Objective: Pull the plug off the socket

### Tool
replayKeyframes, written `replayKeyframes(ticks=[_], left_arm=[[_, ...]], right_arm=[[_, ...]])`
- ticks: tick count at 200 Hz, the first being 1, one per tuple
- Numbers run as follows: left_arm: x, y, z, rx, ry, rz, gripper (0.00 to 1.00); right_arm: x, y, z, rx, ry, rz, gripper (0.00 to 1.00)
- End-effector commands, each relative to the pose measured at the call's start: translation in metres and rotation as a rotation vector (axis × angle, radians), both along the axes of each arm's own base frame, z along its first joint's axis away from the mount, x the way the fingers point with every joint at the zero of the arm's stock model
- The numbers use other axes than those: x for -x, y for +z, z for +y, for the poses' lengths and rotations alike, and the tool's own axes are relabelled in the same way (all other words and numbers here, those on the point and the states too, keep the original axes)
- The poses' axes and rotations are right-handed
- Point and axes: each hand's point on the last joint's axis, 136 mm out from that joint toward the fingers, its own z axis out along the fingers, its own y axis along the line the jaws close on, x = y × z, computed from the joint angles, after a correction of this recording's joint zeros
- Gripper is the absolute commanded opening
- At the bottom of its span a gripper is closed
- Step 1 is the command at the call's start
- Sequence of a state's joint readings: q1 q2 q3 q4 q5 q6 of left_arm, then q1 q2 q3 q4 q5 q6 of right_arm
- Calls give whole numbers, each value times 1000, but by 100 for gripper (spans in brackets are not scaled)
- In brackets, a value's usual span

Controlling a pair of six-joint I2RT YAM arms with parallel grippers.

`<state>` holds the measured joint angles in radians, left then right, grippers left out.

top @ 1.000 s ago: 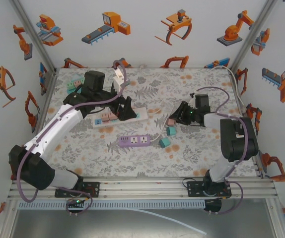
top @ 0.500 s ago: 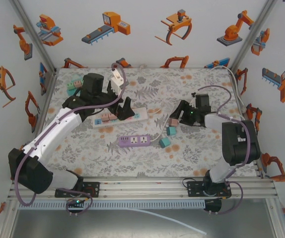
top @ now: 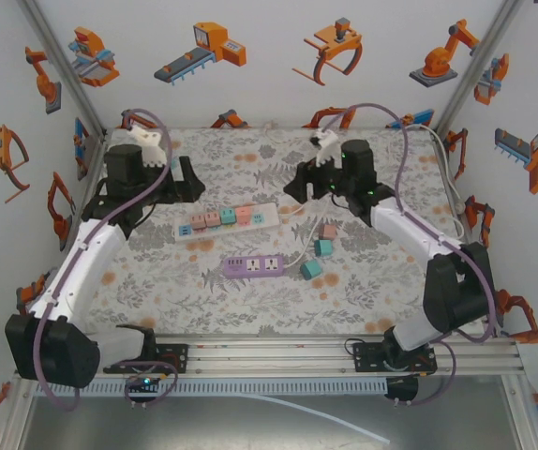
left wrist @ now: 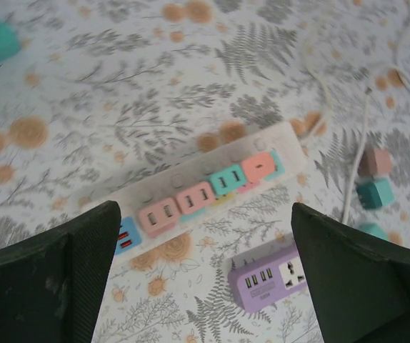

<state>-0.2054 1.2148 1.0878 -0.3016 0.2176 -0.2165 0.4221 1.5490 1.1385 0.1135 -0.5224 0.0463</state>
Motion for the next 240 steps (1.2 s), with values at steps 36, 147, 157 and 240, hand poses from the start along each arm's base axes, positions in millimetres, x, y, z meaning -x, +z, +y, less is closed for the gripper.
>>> replayKeyframes(ticks=[36,147,157,240], left_arm=[[6,-42,67,135,351,239,95],[0,-119,94,10,412,470,94],[2,-125,92,8,405,491,94],[2,-168,81,5,364,619,64]], right_arm=[[41,-23,99,269,559,-303,66],[37,-131,159,438,772,-214,53],[37,-135,160,445,772,-211,49],[41,-126,163,423,797,-236,30]])
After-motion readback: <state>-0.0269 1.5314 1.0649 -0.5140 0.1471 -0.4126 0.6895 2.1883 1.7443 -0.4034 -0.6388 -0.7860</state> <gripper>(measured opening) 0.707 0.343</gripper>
